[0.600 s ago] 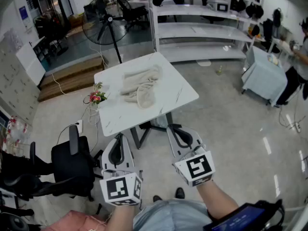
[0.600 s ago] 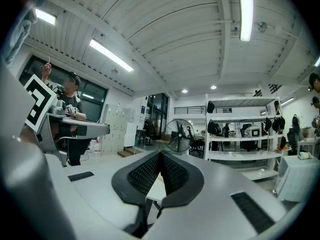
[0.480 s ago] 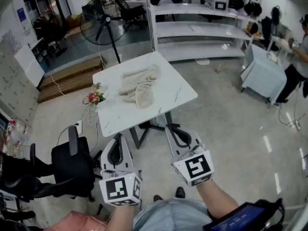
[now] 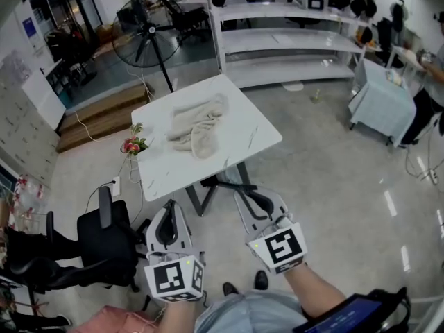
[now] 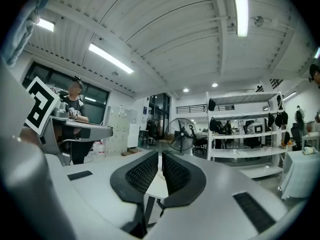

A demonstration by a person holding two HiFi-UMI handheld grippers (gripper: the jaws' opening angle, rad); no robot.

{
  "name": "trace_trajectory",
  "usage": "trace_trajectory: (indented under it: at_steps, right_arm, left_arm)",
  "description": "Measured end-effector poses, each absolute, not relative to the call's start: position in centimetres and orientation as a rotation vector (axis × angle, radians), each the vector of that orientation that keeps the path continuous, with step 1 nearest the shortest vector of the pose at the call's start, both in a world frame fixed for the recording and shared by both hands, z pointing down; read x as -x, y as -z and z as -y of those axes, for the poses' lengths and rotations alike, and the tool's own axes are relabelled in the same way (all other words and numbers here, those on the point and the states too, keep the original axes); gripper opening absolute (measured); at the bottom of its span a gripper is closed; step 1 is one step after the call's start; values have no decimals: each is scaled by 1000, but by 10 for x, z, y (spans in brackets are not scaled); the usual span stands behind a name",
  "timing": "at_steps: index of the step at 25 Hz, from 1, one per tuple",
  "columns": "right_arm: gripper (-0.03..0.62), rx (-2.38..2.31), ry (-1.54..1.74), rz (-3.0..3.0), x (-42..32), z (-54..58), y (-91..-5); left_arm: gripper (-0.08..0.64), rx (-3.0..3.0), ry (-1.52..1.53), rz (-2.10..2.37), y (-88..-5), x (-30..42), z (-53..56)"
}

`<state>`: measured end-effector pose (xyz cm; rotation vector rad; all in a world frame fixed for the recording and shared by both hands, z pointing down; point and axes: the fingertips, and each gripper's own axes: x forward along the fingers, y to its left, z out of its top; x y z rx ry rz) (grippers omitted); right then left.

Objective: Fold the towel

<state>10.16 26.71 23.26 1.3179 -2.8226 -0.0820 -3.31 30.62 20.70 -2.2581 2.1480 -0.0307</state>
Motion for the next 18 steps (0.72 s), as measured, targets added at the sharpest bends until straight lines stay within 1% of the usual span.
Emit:
trace_trajectory:
  at_steps: [4,11,18]
  right_arm:
    - [48,-1257,102,2833,-111,-262,-241]
    - [51,-1197,102,2835,-119,-243,-259]
    - [64,-1115,87,2802,-89,-194,-280]
  left_arm:
    - [8,2247,56,-2153,-213,21,-300]
    - [8,2212,101,-2195,-221,14,-285]
    - [8,2208,99,-2258,-243,40,-238]
